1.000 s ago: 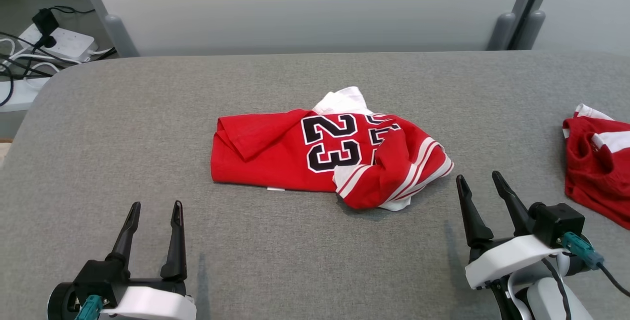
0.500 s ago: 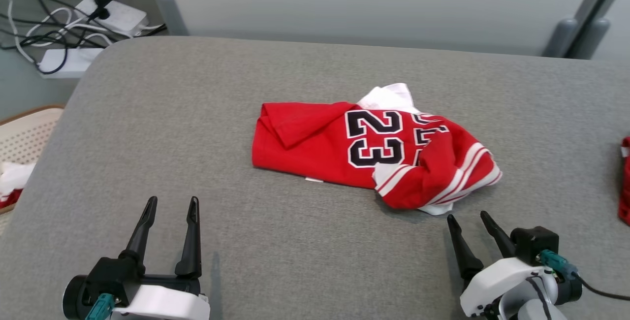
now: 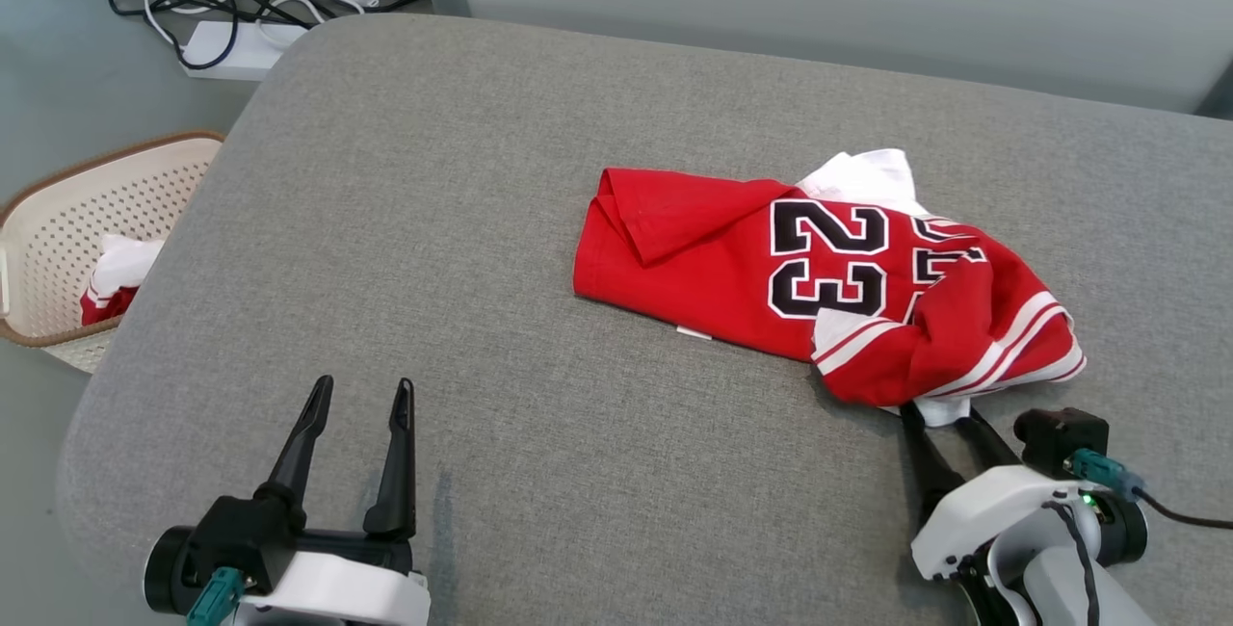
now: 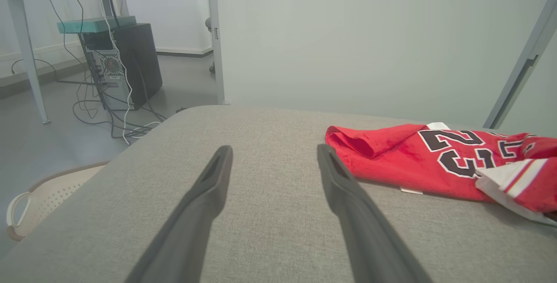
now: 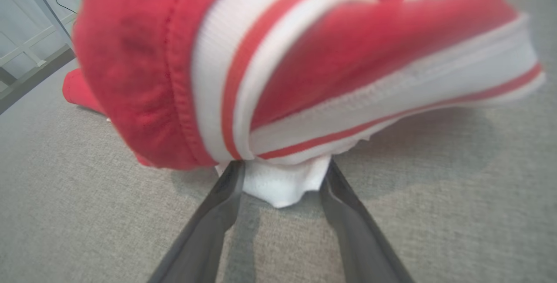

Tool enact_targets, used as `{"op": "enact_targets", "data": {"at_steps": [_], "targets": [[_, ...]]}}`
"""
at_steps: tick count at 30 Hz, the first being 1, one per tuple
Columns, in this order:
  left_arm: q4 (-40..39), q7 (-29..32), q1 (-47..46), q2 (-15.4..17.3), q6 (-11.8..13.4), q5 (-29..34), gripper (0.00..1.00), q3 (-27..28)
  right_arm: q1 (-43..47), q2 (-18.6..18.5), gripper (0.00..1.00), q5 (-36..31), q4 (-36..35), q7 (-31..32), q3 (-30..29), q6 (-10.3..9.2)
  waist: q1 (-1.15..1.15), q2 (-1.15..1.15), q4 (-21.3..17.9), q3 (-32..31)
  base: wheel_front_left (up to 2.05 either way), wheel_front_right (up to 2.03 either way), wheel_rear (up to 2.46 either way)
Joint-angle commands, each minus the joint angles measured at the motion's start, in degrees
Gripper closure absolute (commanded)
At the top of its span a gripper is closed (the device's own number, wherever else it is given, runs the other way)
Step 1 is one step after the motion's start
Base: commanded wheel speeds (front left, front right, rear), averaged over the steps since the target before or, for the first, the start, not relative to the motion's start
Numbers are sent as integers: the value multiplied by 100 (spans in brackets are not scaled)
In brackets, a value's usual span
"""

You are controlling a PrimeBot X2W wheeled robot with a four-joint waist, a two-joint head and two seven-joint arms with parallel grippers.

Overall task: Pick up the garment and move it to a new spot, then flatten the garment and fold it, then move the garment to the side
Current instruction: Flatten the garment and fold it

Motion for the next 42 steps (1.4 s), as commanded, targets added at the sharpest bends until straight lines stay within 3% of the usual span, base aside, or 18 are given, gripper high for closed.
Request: {"op": "enact_targets", "data": {"at_steps": [1, 7, 18, 23, 28, 40, 41, 42], "targets": [[-179, -34, -300, 28, -4, -41, 0, 148, -180, -43, 100, 108, -145, -77, 164, 23, 0, 0, 31, 28, 0, 0, 0], [-144, -34, -280, 28, -21, -44, 0, 92, -189, -134, 100, 352, -691, -77, 177, 23, 0, 0, -144, 4, 0, 0, 0], [37, -34, -485, 28, -94, -106, 0, -294, -44, -741, 100, 1312, -2747, -77, 283, 23, 0, 0, -1123, -91, 0, 0, 0], [142, -34, -627, 28, -107, -133, 0, -495, -21, -869, 100, 1576, -3253, -77, 144, 23, 0, 0, -1476, -60, 0, 0, 0], [413, -34, -745, 28, -157, -166, 0, -782, 246, -967, 100, 1562, -2921, 148, 18, 23, 0, 0, -1620, -1, 0, 0, 0], [1844, -34, -1621, 28, -436, 62, 0, -1343, 420, -663, 100, 1457, -1716, 426, 43, 23, 0, 0, -1671, 211, 0, 0, 0], [1982, -34, -1722, 28, -435, 76, 0, -1348, 398, -633, 98, 1460, -1648, 418, 48, 23, 0, 0, -1697, 237, 0, 0, 0], [2181, -34, -1812, 28, -406, 86, 0, -1344, 370, -624, 80, 1433, -1586, 391, 45, 23, 0, 0, -1717, 252, 0, 0, 0]]}}
